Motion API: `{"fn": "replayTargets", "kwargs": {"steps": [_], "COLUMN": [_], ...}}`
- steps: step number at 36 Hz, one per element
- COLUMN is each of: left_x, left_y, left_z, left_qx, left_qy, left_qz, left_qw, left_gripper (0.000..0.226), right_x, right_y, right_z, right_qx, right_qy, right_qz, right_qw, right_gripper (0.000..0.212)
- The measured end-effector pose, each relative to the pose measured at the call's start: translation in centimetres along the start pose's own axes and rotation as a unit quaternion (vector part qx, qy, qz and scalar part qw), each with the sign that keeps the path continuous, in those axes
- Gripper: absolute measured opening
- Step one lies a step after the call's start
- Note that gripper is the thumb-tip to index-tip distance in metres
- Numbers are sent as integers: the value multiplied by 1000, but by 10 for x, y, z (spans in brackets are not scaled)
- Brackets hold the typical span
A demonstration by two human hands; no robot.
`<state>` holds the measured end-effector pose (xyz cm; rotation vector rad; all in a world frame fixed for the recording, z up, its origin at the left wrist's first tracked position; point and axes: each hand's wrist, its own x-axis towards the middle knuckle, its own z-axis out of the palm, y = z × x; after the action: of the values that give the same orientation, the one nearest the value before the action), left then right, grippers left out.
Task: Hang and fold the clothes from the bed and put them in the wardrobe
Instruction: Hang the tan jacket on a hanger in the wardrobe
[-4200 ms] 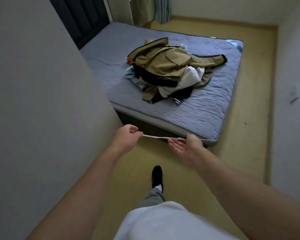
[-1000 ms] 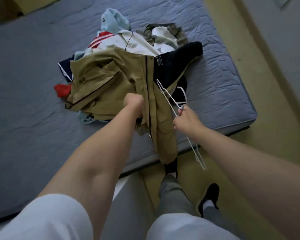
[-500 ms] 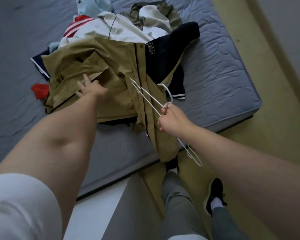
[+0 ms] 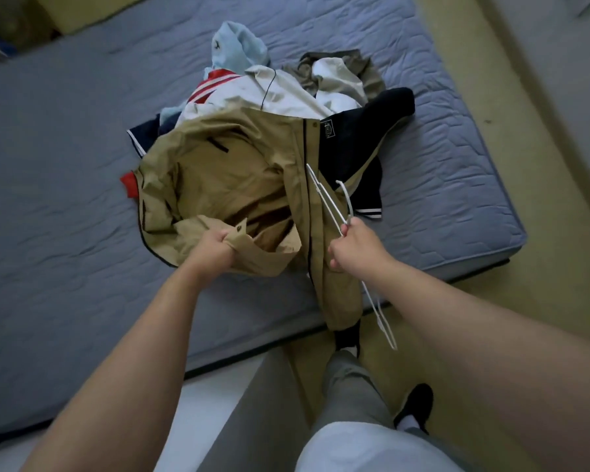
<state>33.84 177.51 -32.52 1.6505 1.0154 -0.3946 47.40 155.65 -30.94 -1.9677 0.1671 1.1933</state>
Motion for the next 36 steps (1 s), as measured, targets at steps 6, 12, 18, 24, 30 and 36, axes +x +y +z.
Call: {"fn": "replayTargets", "kwargs": {"steps": [6,12,18,24,30,36], "left_x": [-35,-76,-124,-156,-177,-182], "left_y": [-5,18,33,28,33,25], "left_z": [8,29,43,34,30,32], "left_qx": [-54,-141,-155,-118,-91,-116], "left_qy": [25,40,-27,-67,-104,-79], "left_qz": [-41,-4,54,34,50,-1], "left_qw": [997,989,986,990,989,990], "left_gripper": [24,28,42,31,41,56], "right_x": [-29,-67,-92,-115,-135,-149], "right_y": [-9,-10,-13,-18,-22,-16], "right_z": [1,11,23,16,8,-1], "right_qx": [-19,-116,-169,-164,-192,-200], "right_qy": [-30,-95,-73,-110,-152,-115], "right_qz": [-26,-83,-179,-209,-191,-197], "right_qw": [999,985,967,958,951,953], "right_gripper": [19,53,47,43,49,22]}}
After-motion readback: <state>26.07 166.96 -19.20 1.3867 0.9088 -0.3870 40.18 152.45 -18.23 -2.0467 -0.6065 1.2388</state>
